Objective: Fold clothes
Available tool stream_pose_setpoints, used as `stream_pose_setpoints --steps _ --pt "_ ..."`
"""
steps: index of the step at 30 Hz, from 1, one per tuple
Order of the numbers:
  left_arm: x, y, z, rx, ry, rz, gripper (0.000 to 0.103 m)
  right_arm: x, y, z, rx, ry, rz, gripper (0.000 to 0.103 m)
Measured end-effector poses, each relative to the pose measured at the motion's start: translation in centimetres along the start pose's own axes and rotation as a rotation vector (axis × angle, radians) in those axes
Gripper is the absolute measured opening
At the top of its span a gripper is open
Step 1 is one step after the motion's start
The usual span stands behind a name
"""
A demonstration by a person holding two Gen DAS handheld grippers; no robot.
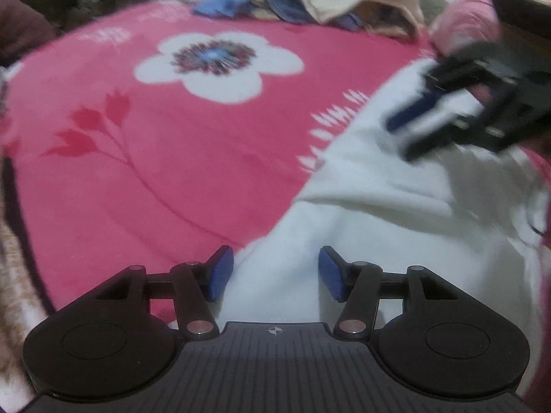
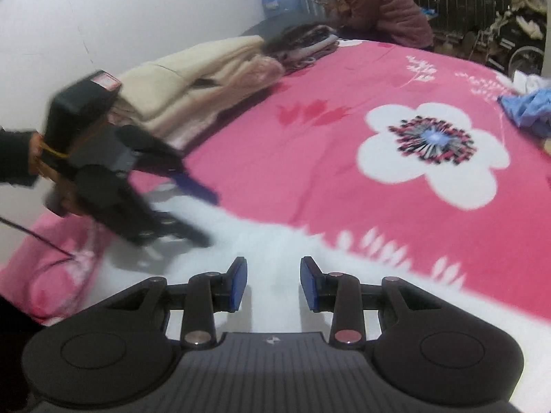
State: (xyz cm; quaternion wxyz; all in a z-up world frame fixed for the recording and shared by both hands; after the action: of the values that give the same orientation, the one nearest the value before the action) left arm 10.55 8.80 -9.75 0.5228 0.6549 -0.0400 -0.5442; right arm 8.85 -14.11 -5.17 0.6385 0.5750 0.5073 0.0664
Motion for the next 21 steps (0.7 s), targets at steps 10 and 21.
stream_pose_setpoints --steps 10,21 --pt "1.0 0.5 -2.6 -0.083 -0.151 -0.120 0.038 1.9 0.5 3.4 -0.020 -0.029 0.013 0.038" --pt "-4.6 1.7 -0.2 -0.055 -0.130 -0.039 0.010 2.9 1.3 3.9 -0.132 0.013 0.030 0.028"
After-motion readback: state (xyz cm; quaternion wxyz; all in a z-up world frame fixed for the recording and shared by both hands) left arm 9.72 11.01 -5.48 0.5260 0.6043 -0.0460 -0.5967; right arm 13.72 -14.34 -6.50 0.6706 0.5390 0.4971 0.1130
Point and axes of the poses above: each gripper's, at about its wrist camera, not at the fingertips, and x roughly the way its jaws point, z to its right, y to its top, the point moved 1 cm from there along x, roughly the way its jaws point, and after that the axes turned 13 degrees about z, right-handed, at the moved point
